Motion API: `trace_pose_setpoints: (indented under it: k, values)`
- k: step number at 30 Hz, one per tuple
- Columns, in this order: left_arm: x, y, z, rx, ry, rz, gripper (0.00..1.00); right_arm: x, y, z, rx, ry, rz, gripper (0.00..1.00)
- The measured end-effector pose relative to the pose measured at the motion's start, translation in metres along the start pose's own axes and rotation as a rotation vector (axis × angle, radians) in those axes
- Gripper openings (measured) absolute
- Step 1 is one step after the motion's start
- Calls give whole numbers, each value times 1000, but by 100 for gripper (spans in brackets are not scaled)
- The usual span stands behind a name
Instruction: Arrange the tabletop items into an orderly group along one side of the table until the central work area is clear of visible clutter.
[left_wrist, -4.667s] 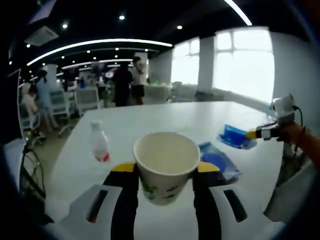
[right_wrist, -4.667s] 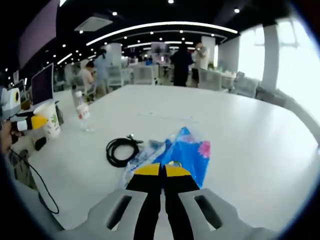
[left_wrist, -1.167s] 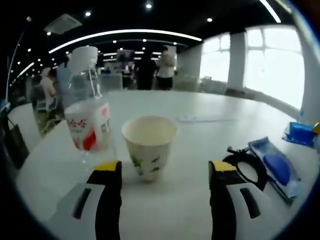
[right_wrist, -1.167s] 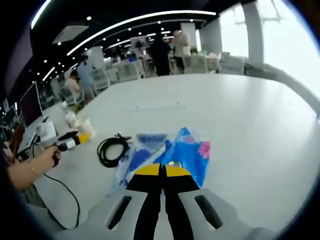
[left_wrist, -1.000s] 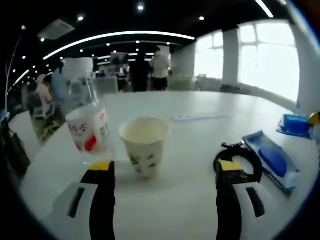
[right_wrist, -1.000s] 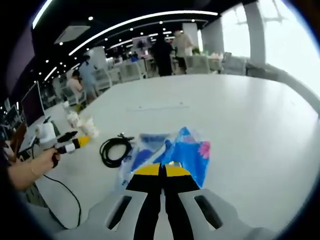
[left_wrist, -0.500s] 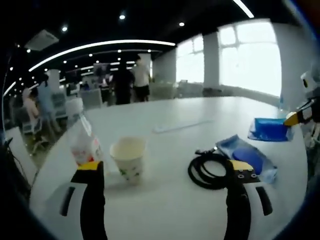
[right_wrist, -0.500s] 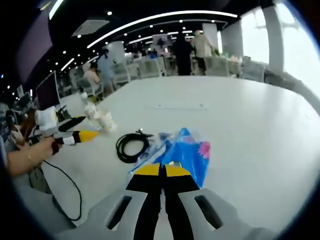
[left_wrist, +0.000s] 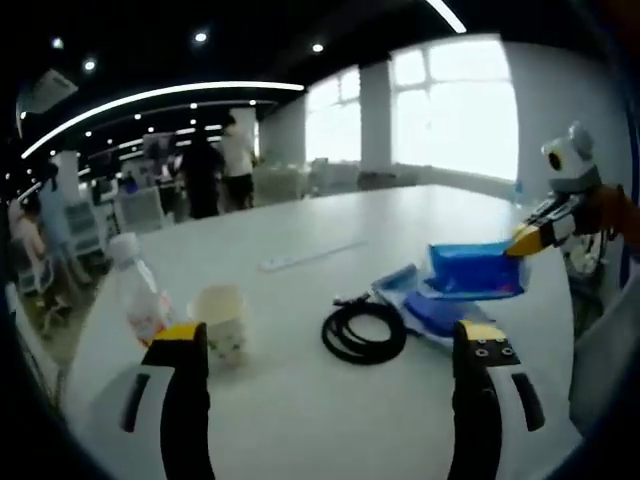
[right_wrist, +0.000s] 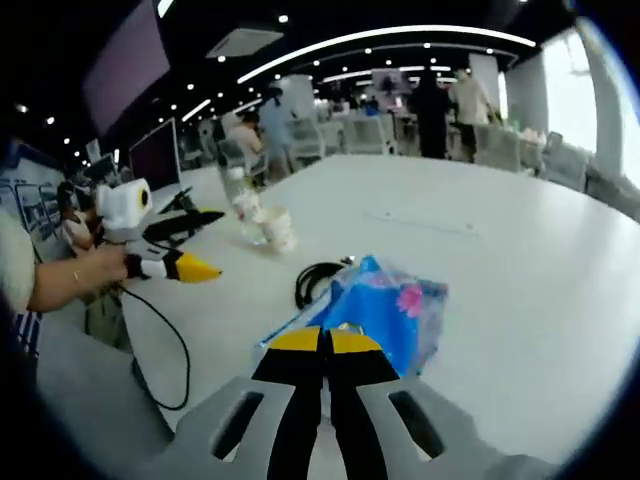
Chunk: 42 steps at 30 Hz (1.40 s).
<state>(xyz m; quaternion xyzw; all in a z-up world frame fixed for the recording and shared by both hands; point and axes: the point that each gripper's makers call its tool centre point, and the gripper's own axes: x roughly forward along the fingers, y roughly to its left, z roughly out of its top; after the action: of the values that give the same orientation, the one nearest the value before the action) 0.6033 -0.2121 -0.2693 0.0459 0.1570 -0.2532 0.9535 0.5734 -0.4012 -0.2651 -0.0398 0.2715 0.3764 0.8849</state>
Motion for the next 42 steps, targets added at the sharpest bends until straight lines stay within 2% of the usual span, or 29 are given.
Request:
trace_pose_setpoints:
  k: [2, 6, 7, 8, 9, 11, 12, 15, 21, 24, 28, 30, 33, 39, 42]
  values:
    - [-3, -7, 1, 19, 3, -28, 99, 0, 9, 1, -24, -3, 43, 1]
    - [-7, -16, 1, -5, 16, -74, 96, 2, 27, 3, -87, -4, 116, 1]
    - [-10, -21, 2, -15, 12, -98, 95, 1, 38, 3, -126, -2, 166, 1]
    - [-12, -22, 2, -14, 14, -97, 94, 2, 44, 5, -138, -13, 188, 1]
    - [-13, -24, 1, -10, 16, -108, 92, 1, 54, 5, -133, -13, 227, 1]
    - [-16, -26, 0, -5, 23, -110, 89, 1, 61, 6, -159, -18, 254, 1]
    - [-20, -29, 0, -4, 25, -124, 87, 1, 70, 5, -196, -14, 290, 1]
    - [-25, -35, 2, -19, 14, -147, 82, 0, 89, 6, -232, -22, 356, 1]
    - [-36, -47, -5, -23, 53, -187, 67, -4, 120, 8, -307, -46, 474, 1]
    - [-40, -48, -5, -48, 39, -205, 60, -4, 129, 5, -341, -39, 507, 1]
    - [-46, -49, -13, -39, 78, -210, 53, -6, 137, 4, -369, -44, 537, 1]
    - [-50, -54, -17, -34, 95, -238, 46, -7, 142, 4, -383, -45, 558, 1]
    - [-52, -58, -19, -56, 104, -246, 36, -7, 144, 2, -383, -41, 571, 1]
    - [-54, -61, -25, -54, 127, -249, 30, -6, 145, -1, -397, -31, 577, 1]
    - [-55, -61, -27, -79, 137, -253, 21, -6, 145, -2, -399, -29, 580, 1]
